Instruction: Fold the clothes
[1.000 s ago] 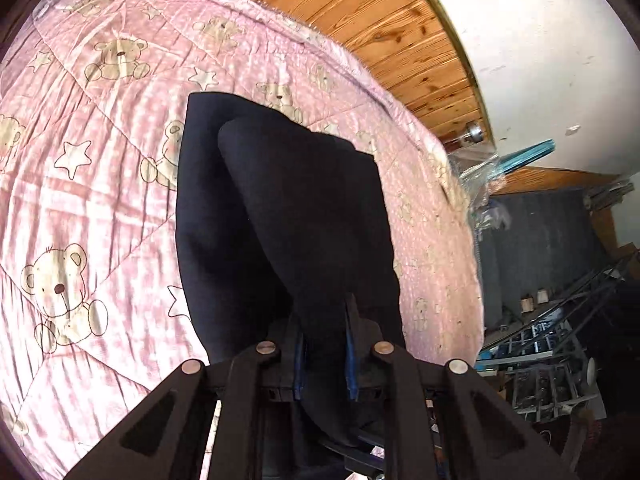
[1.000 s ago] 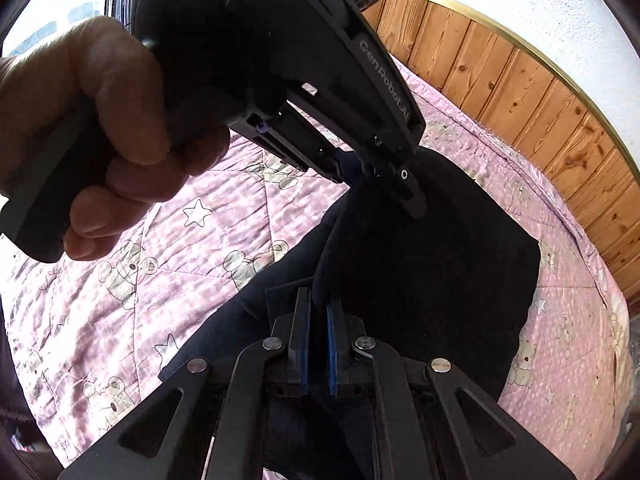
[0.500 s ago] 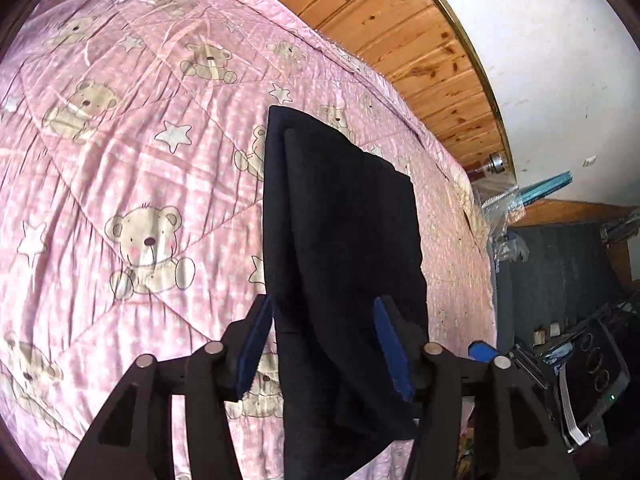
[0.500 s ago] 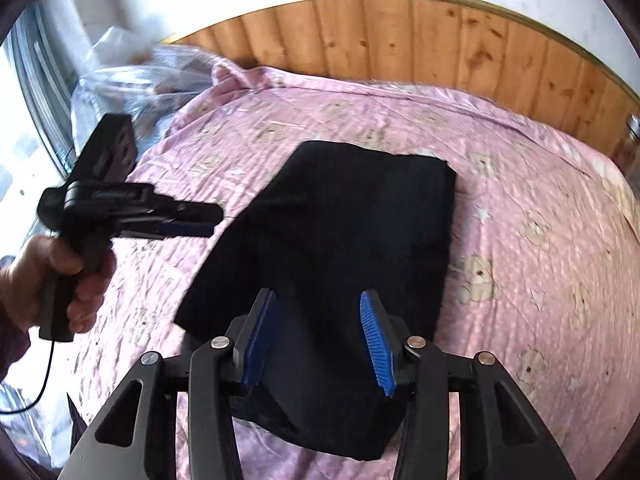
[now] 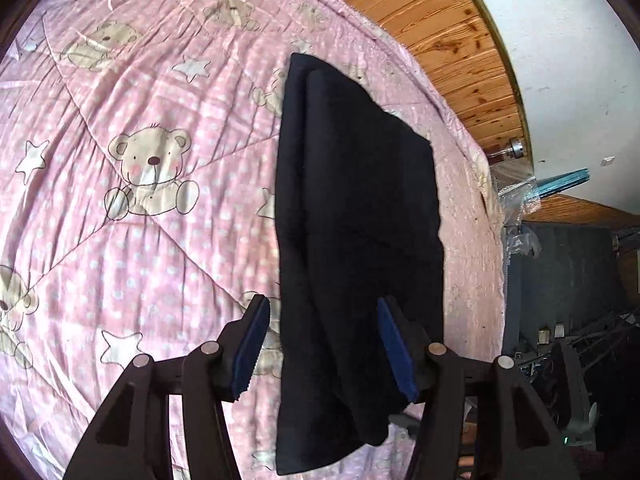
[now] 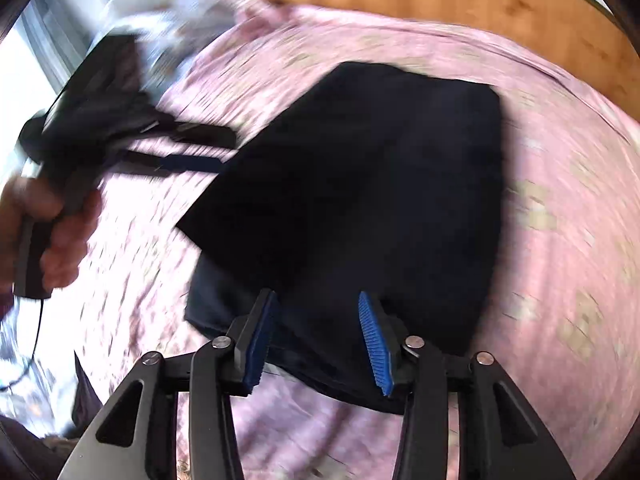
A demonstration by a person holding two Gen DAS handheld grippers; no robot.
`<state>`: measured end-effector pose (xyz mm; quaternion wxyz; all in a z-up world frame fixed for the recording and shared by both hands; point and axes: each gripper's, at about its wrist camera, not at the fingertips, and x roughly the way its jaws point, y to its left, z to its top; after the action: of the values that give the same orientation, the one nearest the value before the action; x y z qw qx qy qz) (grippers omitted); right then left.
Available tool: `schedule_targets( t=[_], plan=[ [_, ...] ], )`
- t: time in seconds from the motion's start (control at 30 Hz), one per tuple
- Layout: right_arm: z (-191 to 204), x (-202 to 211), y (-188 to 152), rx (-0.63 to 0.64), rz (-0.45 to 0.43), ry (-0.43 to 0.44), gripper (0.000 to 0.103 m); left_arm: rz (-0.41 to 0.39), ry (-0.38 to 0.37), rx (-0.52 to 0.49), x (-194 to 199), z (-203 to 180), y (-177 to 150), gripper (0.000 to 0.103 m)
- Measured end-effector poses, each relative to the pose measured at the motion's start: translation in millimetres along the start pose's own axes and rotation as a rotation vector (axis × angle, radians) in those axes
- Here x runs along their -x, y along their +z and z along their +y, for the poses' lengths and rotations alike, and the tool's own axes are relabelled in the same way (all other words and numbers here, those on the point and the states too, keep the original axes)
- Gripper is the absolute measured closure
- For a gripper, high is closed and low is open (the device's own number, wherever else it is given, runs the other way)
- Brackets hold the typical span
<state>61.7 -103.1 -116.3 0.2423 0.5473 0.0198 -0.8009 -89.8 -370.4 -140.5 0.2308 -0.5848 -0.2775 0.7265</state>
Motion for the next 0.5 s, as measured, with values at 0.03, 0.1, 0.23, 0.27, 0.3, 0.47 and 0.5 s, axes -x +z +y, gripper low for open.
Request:
schedule_targets(
  t=[0.03,0.1,0.23,0.27,0.3,0.47,0.5],
  plan=[
    [-16,6,-5,-0.043,0.006,-0.013,0.058,-0.004,-0.038,-0.005,5,-5,-4,0.045],
    [-39,10,-15,-0.105,0.027,-0.036,0.058,0.032,-0.111,0.003,3,-10,-14,0.045],
    [-61,11,-21,-0.176,0.031,0.006,0.058,0.068,-0.005,0.041,-16,-1,-27,0.045],
    [-65,10,-22,-0.198,0.028,0.021,0.058,0.057,-0.028,0.062,-15,0,-27,0.046],
    [-68,12,-24,-0.223,0.025,0.034,0.058,0.055,-0.060,0.070,-13,-1,-27,0.046],
    [-99,-6,-21,-0.337,-0.001,0.097,0.057,0.133,-0.080,0.171,-14,25,-29,0.071],
    [-106,-16,-16,-0.343,0.001,0.099,0.056,0.149,-0.028,0.171,-17,30,-30,0.071]
  ],
)
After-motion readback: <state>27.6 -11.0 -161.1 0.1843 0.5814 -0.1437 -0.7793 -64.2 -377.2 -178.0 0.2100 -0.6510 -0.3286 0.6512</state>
